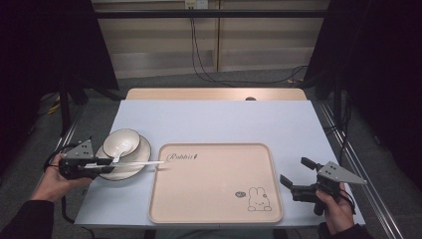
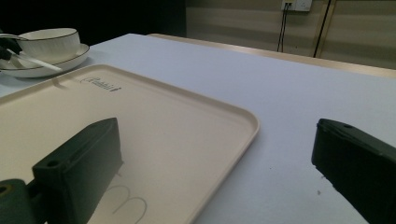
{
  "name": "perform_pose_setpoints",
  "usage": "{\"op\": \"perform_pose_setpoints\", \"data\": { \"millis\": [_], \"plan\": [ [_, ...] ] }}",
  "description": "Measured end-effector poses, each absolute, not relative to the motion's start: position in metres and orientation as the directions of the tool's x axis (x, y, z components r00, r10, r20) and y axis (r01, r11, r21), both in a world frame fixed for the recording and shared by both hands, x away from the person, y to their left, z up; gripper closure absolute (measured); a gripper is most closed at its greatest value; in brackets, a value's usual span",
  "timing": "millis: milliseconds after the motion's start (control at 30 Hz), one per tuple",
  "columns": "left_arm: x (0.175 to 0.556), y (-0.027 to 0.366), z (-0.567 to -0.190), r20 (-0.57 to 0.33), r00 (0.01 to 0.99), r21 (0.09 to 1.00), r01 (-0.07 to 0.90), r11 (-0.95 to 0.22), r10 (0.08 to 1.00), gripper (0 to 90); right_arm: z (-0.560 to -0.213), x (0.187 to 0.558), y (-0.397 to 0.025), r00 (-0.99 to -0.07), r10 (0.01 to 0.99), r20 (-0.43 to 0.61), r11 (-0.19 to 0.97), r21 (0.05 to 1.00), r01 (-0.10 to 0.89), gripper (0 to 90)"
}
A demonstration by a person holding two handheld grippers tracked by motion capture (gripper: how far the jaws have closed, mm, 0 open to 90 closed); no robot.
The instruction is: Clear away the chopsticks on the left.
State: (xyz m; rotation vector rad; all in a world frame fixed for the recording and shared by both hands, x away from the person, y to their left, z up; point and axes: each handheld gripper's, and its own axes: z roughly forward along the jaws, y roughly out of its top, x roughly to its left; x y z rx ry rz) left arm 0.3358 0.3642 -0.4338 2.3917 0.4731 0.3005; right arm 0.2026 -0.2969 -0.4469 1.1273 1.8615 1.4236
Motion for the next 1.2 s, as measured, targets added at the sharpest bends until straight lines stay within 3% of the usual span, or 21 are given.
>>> {"op": "perform_pose_setpoints", "data": {
  "millis": [267, 767, 1200],
  "plan": [
    [0.335, 0.359, -0.437, 0.111, 0.914, 0.627, 0.241, -0.741, 0.391, 70.9, -0.447, 0.202, -0.297, -0.507, 0.859, 0.072, 0.093, 0.951, 0.293, 1.5],
    [0.341, 0.338, -0.444, 0.066, 0.949, 0.586, 0.213, -0.782, 0.308, 77.6, -0.447, 0.203, -0.296, -0.521, 0.851, 0.072, 0.101, 0.95, 0.296, 1.5],
    [0.338, 0.337, -0.44, 0.01, 0.946, 0.59, 0.255, -0.766, 0.323, 84.0, -0.448, 0.203, -0.296, -0.519, 0.851, 0.074, 0.107, 0.945, 0.31, 1.5]
  ]
}}
